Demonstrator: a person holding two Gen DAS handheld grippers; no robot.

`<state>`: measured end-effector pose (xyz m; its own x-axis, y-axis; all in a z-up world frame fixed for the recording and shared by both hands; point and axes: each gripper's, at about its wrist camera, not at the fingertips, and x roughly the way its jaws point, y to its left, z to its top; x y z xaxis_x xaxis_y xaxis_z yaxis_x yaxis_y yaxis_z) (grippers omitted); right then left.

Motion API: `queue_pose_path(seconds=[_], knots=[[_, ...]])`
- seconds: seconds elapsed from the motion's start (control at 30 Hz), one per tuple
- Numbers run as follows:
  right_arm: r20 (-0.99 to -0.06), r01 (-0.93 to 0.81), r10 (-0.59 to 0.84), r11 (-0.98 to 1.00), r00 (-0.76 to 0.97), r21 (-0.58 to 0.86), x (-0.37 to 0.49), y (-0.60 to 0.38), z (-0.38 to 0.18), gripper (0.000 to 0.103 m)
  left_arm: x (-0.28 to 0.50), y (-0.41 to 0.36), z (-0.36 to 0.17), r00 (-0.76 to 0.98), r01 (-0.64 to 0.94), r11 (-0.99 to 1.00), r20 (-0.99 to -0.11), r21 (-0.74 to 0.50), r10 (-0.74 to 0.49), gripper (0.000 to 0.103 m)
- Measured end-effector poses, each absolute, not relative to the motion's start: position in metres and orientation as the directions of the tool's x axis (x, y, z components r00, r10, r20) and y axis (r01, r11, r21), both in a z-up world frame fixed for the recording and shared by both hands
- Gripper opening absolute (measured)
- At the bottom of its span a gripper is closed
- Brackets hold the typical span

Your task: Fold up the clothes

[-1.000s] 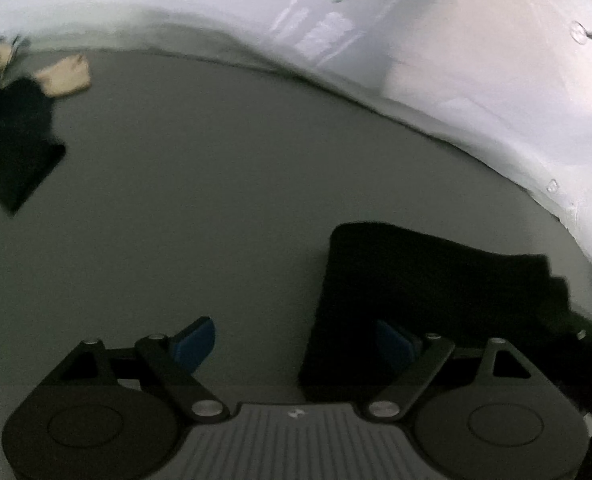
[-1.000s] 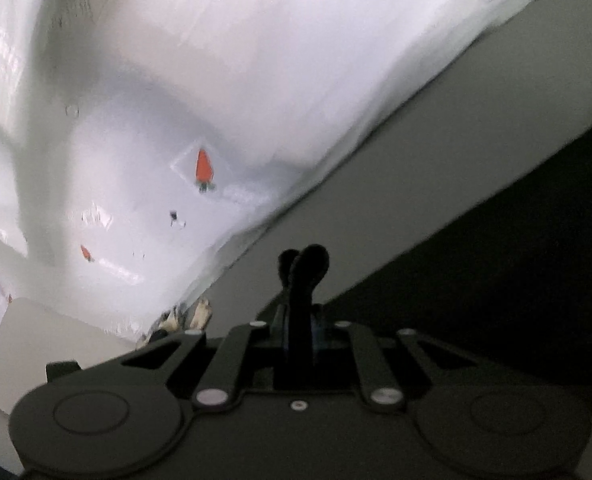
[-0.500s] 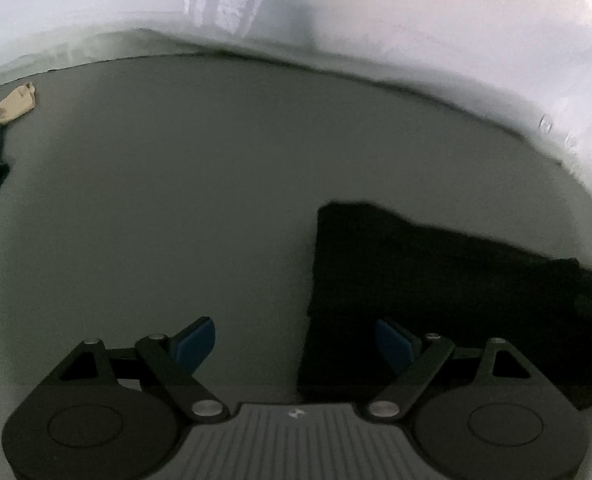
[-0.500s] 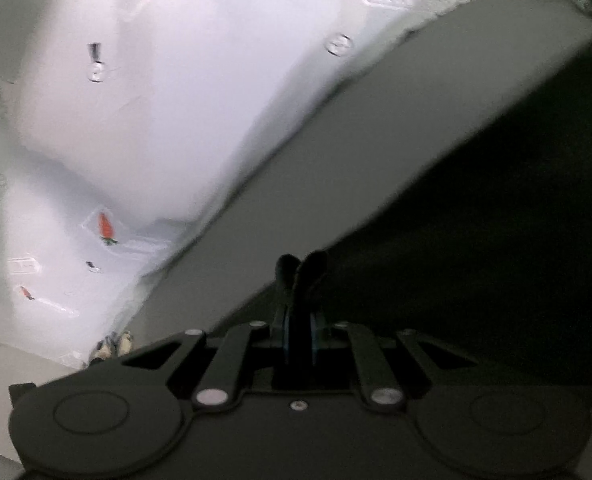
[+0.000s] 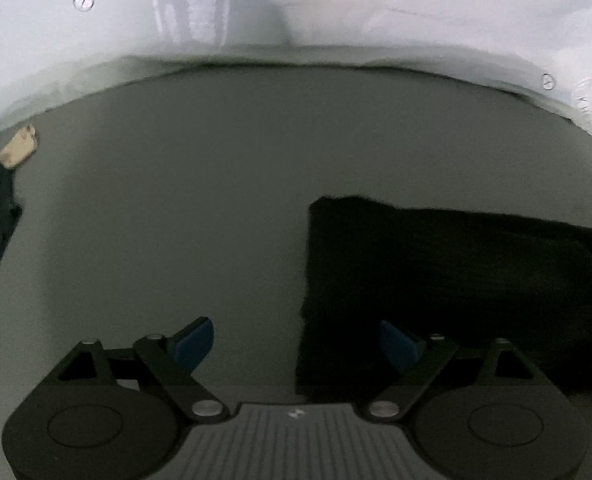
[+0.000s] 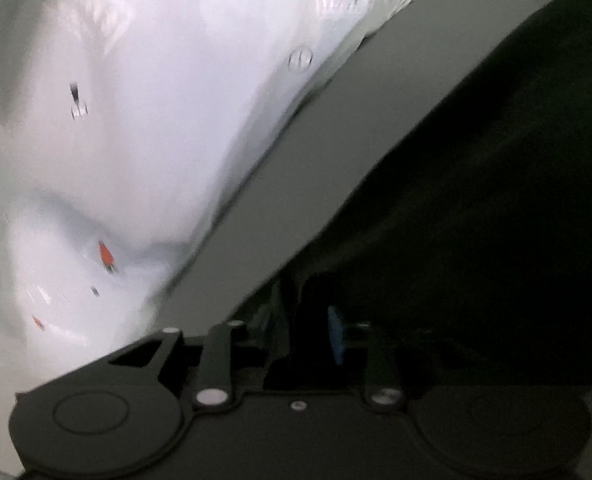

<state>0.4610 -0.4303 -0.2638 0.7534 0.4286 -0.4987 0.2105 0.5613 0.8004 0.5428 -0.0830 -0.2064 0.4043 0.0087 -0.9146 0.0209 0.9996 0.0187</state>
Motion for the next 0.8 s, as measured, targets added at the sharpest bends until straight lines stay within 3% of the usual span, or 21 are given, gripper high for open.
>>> queue_pose_path(seconds=[0.2, 0.57, 0.8], knots=[[-0.479, 0.331, 0.294, 0.434, 0.827, 0.838, 0.414, -0.483, -0.265, 0.039, 0.547, -0.100, -0.194, 0.370, 0.017, 0.999, -0.928, -0.042, -0.045, 0.090], [-0.620, 0.585, -0.024, 0.361, 0.784, 0.727, 0.328, -0.560, -0.269, 0.040, 0.555, -0.154, -0.221, 0.281, 0.120, 0.992, -0.960, 0.026, -0.009, 0.090], [-0.611, 0.596, -0.092, 0.374, 0.787, 0.711, 0.329, -0.582, -0.270, 0.043, 0.553, -0.161, -0.230, 0.288, 0.160, 0.985, -0.957, 0.064, 0.015, 0.101]])
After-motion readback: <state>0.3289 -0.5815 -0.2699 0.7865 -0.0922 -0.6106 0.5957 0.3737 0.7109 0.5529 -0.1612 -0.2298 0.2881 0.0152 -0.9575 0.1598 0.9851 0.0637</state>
